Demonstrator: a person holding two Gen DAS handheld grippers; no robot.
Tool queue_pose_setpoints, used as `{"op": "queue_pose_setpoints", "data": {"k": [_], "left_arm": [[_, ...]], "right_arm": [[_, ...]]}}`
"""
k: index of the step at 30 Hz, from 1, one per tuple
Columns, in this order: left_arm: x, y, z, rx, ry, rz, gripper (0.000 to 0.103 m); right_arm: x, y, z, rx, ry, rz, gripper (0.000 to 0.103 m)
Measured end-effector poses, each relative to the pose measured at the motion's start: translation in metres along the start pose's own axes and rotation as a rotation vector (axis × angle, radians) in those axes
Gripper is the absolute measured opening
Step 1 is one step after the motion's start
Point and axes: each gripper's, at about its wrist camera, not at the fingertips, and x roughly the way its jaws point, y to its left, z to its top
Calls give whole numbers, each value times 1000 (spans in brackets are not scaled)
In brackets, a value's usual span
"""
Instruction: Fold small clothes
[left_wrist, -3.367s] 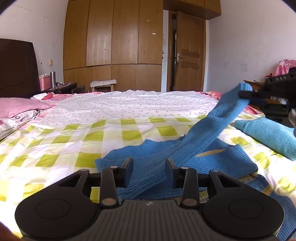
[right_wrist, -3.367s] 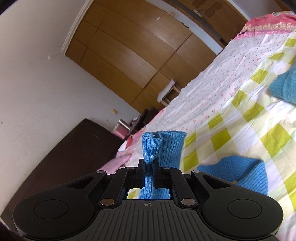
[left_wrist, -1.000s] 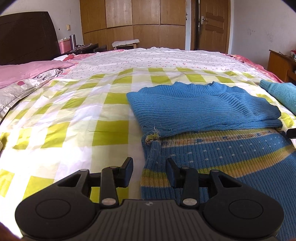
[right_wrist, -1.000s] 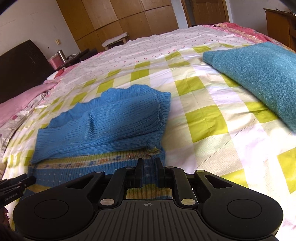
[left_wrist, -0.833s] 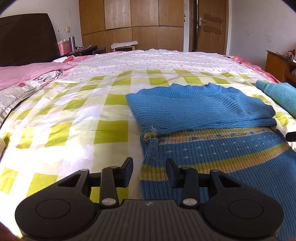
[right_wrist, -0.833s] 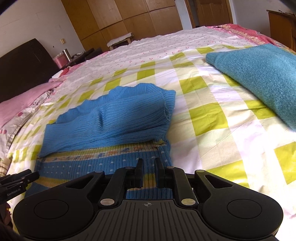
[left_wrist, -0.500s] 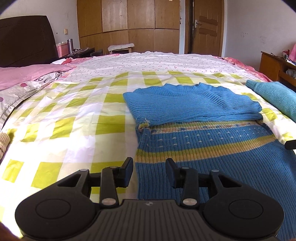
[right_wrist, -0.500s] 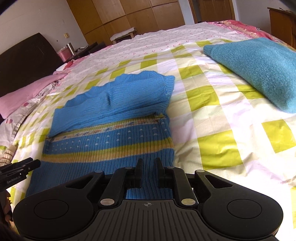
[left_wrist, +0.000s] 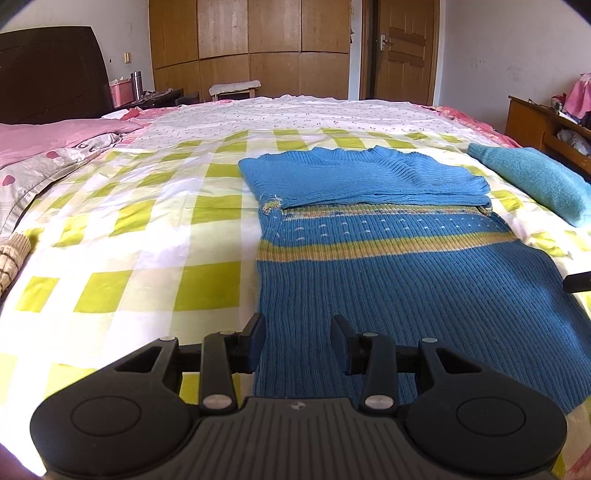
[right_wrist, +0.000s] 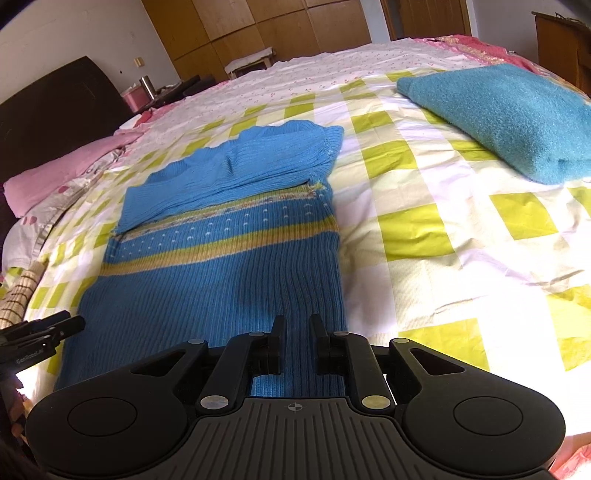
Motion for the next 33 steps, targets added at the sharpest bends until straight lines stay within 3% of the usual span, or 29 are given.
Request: {"op": "queue_pose_setpoints", "data": {"k": [33], "left_arm": [[-37, -9, -35, 16, 45, -23, 44]], "right_arm": [[-34, -8, -45, 20, 31, -5, 22]]}}
